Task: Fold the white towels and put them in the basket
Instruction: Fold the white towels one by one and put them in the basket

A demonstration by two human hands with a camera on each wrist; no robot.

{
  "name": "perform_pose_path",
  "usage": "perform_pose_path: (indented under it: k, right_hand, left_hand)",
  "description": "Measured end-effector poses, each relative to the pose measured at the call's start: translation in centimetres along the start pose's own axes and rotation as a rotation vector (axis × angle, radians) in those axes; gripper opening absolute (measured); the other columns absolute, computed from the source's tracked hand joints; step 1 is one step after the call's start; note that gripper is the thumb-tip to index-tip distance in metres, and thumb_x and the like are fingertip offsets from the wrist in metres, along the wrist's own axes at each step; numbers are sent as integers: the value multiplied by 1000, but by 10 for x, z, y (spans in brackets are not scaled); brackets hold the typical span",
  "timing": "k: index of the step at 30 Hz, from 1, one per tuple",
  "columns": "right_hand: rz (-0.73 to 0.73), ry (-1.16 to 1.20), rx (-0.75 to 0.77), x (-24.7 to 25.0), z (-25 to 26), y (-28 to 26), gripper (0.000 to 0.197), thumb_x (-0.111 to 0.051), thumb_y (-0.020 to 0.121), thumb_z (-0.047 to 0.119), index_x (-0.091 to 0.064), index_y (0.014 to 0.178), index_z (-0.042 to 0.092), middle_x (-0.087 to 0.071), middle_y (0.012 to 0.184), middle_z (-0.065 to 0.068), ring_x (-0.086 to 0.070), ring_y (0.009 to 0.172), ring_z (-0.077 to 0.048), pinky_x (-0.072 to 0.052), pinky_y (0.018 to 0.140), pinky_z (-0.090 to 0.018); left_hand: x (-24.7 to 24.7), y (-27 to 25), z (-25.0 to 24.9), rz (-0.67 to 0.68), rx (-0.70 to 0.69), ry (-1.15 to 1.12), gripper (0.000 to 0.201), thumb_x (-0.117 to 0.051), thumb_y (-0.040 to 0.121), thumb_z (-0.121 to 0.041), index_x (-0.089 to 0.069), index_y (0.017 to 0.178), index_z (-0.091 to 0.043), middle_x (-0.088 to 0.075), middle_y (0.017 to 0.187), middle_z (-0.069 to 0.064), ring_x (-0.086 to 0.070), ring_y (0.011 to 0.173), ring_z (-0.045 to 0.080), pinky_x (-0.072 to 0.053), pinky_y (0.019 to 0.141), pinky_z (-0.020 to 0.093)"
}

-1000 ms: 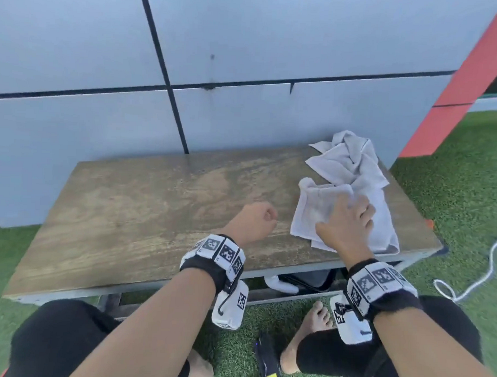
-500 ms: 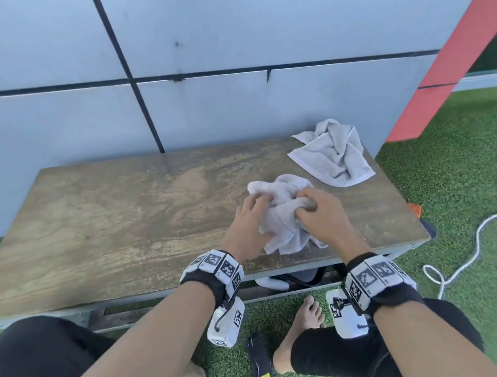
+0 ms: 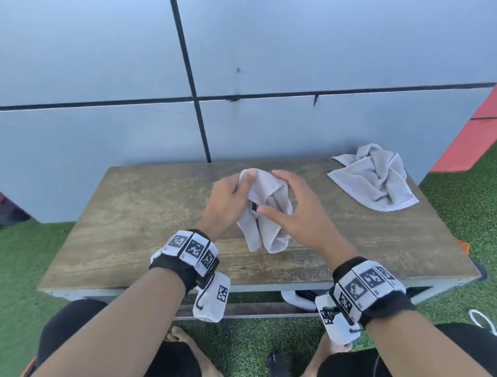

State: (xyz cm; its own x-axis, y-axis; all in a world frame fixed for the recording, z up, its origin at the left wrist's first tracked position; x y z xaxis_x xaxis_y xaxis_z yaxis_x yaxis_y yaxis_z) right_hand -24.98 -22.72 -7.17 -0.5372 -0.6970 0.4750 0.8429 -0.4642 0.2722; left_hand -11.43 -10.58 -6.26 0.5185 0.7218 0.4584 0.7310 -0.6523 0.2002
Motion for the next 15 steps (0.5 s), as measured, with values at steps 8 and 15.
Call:
perform_pose_path:
  k: [8, 15]
  right_hand:
    - [-155, -52, 139, -14, 35, 23, 11, -62, 95, 16, -64, 84, 15, -63, 71, 4, -54, 65, -7, -45, 63, -23]
    - [-260, -84, -35, -2, 36, 23, 16, -55, 99, 26, -63, 106, 14, -62, 91, 10, -58, 87, -8, -44, 79, -26]
  left_hand:
    - [43, -1, -15, 305, -52, 31, 28, -81, 81, -25, -68, 99, -7, -73, 89, 4, -63, 74, 6, -49, 68, 22]
    - [54, -4, 1, 92, -20, 155, 41, -65, 95, -25, -40, 63, -21, -37, 51, -12, -33, 43, 1, -25, 46, 17]
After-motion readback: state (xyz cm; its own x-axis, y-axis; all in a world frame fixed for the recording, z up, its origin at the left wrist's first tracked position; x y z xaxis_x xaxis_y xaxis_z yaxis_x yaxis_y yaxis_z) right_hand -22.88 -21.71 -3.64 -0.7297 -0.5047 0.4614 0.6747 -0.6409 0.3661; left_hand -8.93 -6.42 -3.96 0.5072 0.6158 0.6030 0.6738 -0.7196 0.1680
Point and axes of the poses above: each hand's wrist, its own y-axis towards the middle knuckle, its own x-axis out of the back of the hand, z = x × y, the point moved 1 cm from there along y, towards the middle knuckle
